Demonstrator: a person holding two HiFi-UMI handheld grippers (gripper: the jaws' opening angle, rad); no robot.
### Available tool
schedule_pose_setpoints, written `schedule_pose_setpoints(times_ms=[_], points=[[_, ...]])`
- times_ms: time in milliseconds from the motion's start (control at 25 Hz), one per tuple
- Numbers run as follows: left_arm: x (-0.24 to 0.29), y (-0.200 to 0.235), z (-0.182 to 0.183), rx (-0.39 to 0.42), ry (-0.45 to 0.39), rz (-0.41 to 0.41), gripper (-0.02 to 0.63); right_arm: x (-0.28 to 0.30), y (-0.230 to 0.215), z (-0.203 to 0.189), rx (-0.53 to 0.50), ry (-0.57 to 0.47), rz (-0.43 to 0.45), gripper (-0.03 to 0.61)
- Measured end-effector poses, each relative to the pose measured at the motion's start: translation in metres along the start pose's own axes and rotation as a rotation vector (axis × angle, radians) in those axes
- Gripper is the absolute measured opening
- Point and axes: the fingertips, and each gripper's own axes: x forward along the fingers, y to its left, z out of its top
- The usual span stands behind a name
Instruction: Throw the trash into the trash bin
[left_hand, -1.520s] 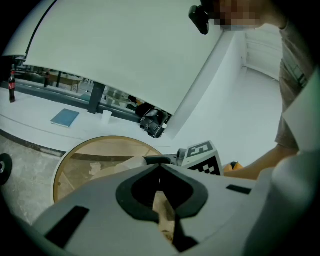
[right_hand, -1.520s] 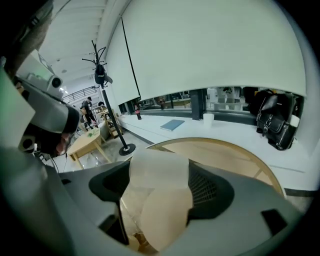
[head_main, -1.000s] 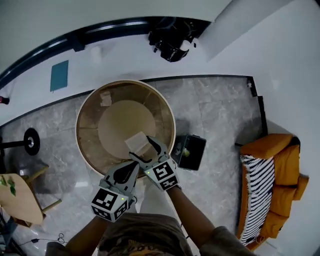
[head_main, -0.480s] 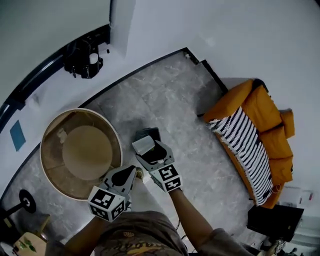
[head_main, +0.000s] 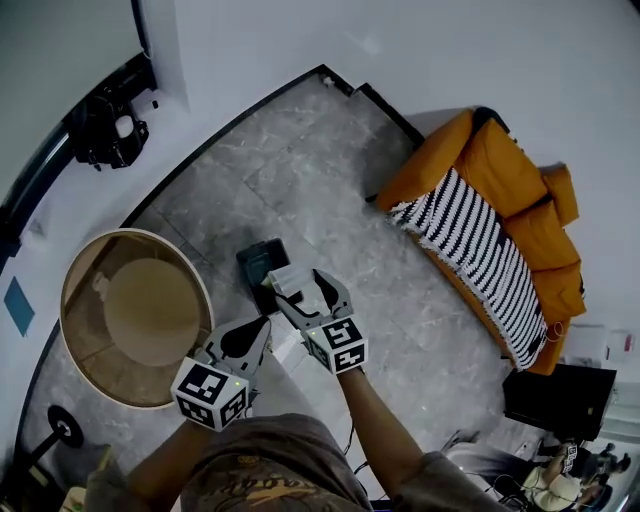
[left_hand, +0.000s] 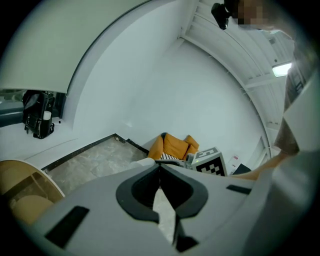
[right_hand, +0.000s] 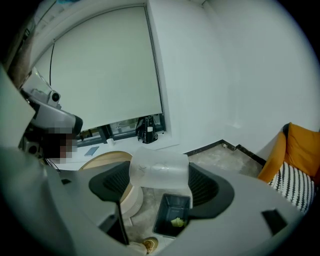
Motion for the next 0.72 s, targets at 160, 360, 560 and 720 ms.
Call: schedule_pose_setpoints(times_ms=[160, 360, 560, 720], points=[[0.019, 0.011, -0.02, 0.008, 0.03, 0.016, 0.018, 0.02, -0.011, -0.026, 0.052, 0.019, 0.013, 0.371], [0.045, 0.037, -0.06, 0.058, 0.053, 0.03, 0.018, 0.069, -0.03, -0.088, 0.116, 0.053, 0.026, 0.371], [0.071, 0.072, -0.115, 0.07, 0.061, 0.055, 0.02, 0.12, -0.041, -0.176, 0.164, 0.113, 0.048, 0.371], [0.087, 0.099, -0.161, 0.02, 0.094, 0.08, 0.018, 0.15, -0.05, -0.232, 0.175, 0.156, 0.05, 0.371]])
